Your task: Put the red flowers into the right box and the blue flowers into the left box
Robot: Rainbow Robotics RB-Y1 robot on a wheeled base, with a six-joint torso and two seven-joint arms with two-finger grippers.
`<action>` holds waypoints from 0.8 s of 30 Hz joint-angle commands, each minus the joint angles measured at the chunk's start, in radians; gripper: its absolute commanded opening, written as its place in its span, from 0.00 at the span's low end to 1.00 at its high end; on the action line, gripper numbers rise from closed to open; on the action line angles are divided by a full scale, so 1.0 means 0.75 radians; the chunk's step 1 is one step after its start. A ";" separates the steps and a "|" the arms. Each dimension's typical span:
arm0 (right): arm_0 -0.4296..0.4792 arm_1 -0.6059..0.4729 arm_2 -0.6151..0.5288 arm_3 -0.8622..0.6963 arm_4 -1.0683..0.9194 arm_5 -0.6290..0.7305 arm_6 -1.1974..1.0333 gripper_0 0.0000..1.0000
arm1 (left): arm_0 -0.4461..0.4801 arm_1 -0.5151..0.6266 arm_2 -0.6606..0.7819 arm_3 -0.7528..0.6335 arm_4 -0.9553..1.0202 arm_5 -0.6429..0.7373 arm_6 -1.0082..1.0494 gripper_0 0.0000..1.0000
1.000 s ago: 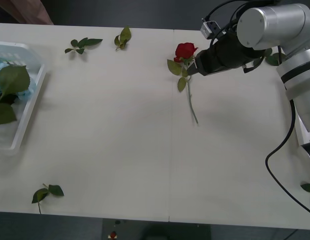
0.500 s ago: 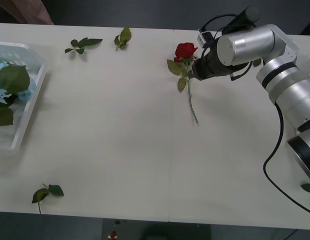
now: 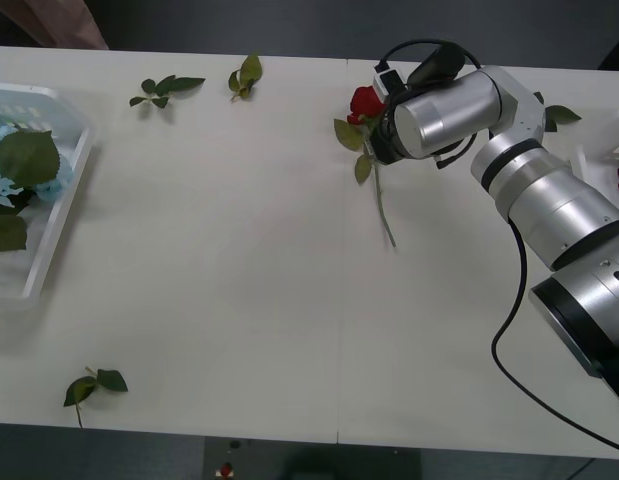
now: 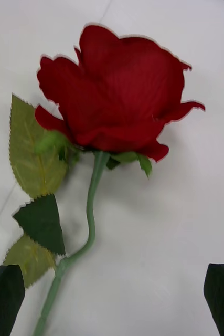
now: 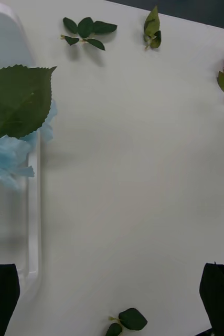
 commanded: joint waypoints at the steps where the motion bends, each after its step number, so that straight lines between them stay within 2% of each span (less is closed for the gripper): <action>1: -0.058 0.029 -0.011 0.058 0.008 -0.097 -0.051 1.00 | -0.002 0.022 -0.050 -0.055 0.015 -0.080 -0.024 1.00; 8: -0.054 0.045 -0.013 0.119 0.013 -0.199 -0.055 1.00 | -0.083 -0.087 -0.128 -0.128 -0.133 -0.090 -0.020 1.00; 12: -0.056 0.063 -0.011 0.183 0.011 -0.269 -0.055 1.00 | -0.149 -0.201 -0.153 -0.198 -0.264 -0.037 -0.006 1.00; 16: -0.056 0.074 -0.011 0.199 0.011 -0.285 -0.057 1.00 | -0.227 -0.299 -0.193 -0.263 -0.366 0.017 0.013 1.00; 24: -0.033 0.082 -0.011 0.199 0.004 -0.287 -0.059 1.00 | -0.343 -0.385 -0.390 -0.384 -0.411 -0.018 0.054 1.00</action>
